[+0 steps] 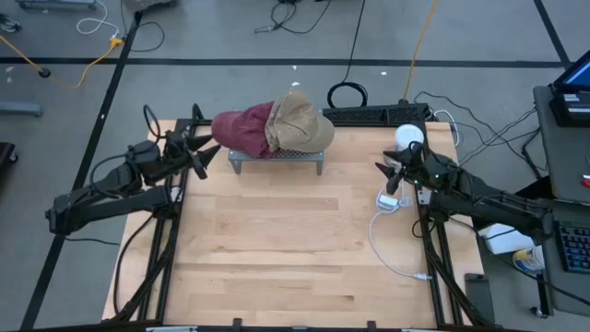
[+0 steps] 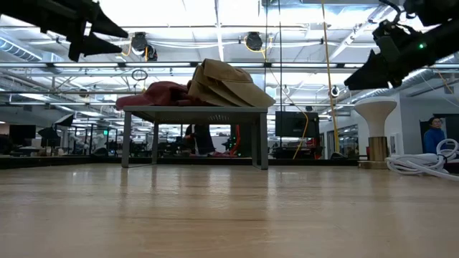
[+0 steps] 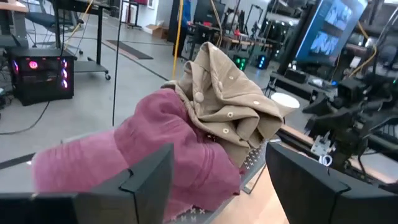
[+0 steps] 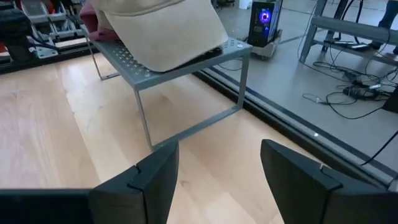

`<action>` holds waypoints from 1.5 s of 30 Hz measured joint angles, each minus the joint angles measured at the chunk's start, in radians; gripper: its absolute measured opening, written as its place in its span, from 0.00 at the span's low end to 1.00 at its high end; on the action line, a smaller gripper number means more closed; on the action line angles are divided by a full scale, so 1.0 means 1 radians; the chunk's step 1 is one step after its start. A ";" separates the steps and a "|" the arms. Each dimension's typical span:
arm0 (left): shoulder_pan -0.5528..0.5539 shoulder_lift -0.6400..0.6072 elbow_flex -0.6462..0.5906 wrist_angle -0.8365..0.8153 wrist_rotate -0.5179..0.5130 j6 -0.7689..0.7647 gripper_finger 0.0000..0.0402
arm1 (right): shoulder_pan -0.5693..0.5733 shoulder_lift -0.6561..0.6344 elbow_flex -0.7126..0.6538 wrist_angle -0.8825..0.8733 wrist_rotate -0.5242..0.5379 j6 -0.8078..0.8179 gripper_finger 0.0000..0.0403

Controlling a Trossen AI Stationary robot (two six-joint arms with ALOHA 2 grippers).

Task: Pick & Place hat
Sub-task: Return to Home Position

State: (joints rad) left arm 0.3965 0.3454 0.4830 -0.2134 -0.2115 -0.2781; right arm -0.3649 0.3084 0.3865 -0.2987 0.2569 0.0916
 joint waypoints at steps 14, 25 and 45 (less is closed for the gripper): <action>0.000 -0.158 -0.163 0.068 -0.001 -0.063 0.64 | 0.000 -0.088 -0.156 0.002 -0.031 0.127 0.54; 0.000 -0.190 -0.313 0.225 0.000 -0.121 0.62 | 0.000 -0.121 -0.235 0.041 -0.097 0.164 0.54; 0.000 -0.190 -0.437 0.288 0.000 -0.120 0.64 | 0.000 -0.125 -0.284 0.049 -0.103 0.120 0.54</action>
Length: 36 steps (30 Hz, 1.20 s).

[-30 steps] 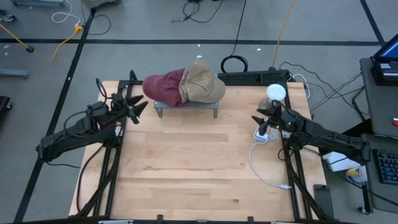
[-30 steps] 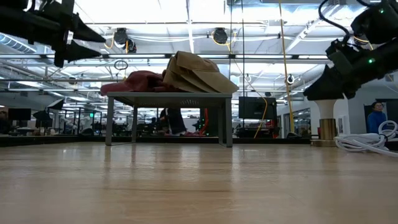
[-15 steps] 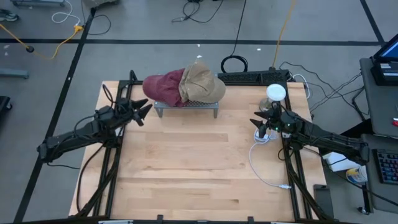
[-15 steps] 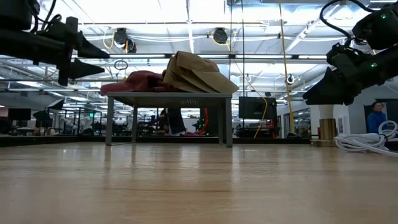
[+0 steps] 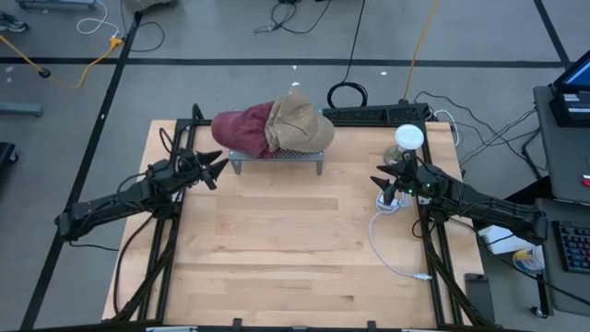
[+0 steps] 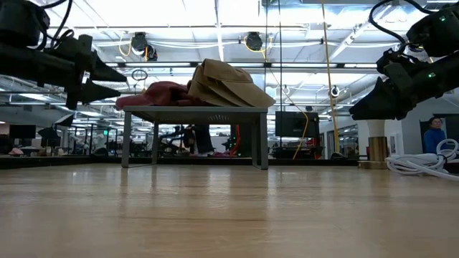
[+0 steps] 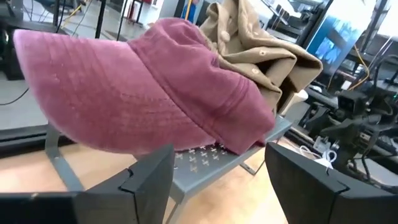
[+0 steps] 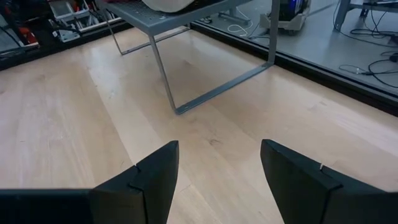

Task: Pick & Place hat
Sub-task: Return to Home Position

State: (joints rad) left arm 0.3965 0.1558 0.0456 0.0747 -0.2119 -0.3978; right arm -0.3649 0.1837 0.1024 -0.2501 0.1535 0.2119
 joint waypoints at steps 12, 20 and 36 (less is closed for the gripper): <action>0.000 -0.058 0.000 -0.080 0.021 0.015 0.65 | -0.001 -0.044 -0.001 -0.006 -0.029 -0.022 0.54; -0.002 -0.151 0.007 -0.130 0.037 0.042 0.67 | 0.000 -0.139 -0.002 -0.007 -0.025 -0.023 0.54; -0.013 -0.148 0.010 -0.152 0.004 0.053 0.63 | 0.000 -0.156 -0.002 -0.002 0.002 -0.023 0.54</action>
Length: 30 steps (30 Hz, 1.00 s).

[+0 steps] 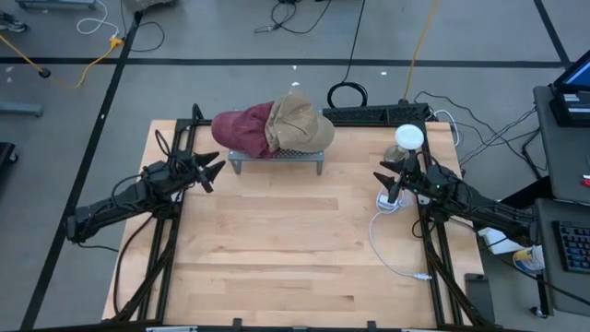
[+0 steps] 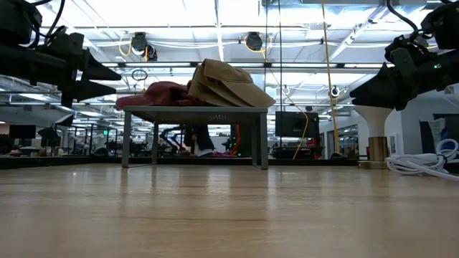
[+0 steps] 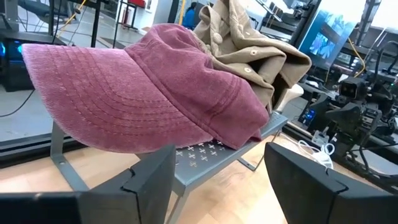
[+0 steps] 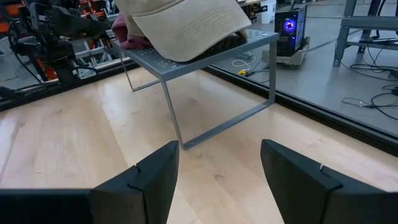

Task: Pick & Place hat
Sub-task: Return to Home Position

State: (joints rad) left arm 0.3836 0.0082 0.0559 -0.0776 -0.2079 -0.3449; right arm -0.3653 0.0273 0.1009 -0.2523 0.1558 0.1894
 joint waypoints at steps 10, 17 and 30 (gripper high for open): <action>0.000 0.000 0.000 0.000 0.000 0.001 0.67 | 0.000 0.000 0.000 0.000 0.000 0.000 0.54; 0.000 0.000 0.000 0.000 0.000 0.001 0.64 | 0.000 0.000 0.000 0.001 0.000 0.000 0.54; 0.000 0.000 0.000 0.000 0.000 0.001 0.65 | 0.000 0.000 0.000 0.001 0.000 0.000 0.54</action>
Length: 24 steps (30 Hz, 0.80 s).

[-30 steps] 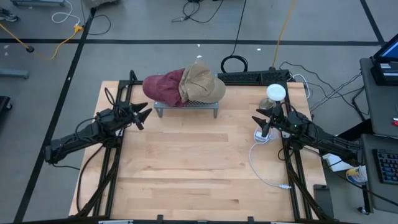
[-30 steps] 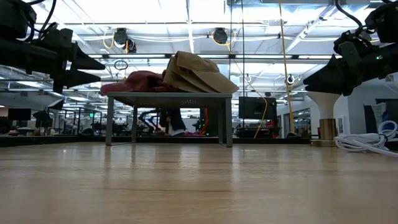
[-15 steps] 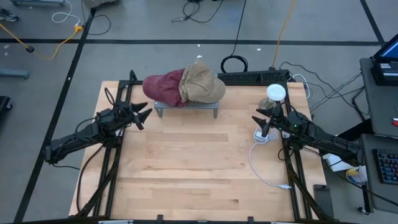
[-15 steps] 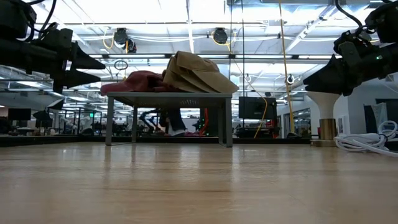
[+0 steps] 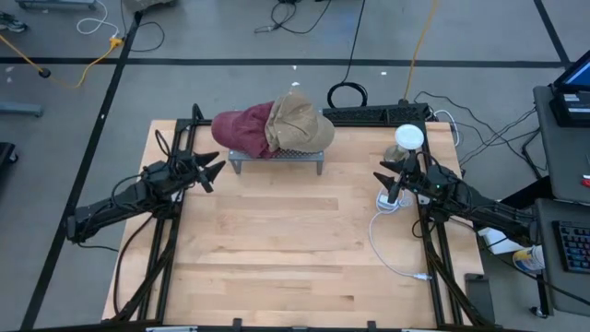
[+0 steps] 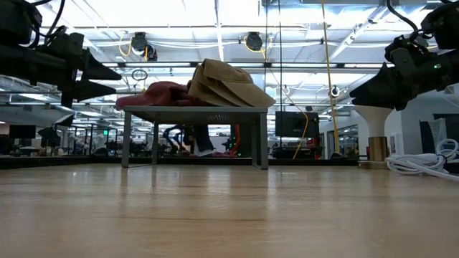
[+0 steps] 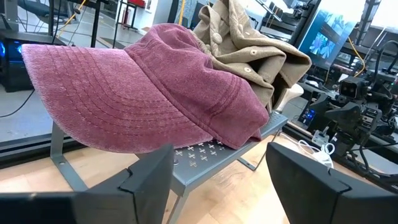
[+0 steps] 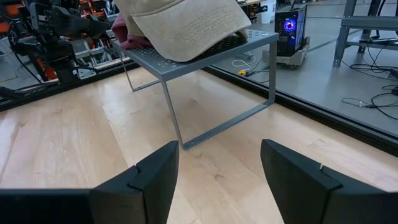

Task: Pick & Place hat
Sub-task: Return to Home Position

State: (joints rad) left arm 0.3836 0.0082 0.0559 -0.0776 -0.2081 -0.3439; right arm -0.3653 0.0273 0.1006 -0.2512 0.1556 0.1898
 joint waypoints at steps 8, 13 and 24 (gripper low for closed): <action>0.000 0.000 0.000 0.000 0.000 0.000 0.67 | 0.000 0.000 0.000 0.000 0.000 0.000 0.54; 0.000 0.000 0.000 0.000 0.000 0.000 0.64 | 0.000 0.000 0.000 0.000 0.000 0.000 0.54; 0.000 0.000 -0.001 0.001 0.000 0.000 0.63 | 0.000 0.000 0.000 0.000 0.000 0.000 0.54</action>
State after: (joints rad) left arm 0.3836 0.0082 0.0551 -0.0769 -0.2085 -0.3443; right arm -0.3653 0.0273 0.1007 -0.2508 0.1555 0.1898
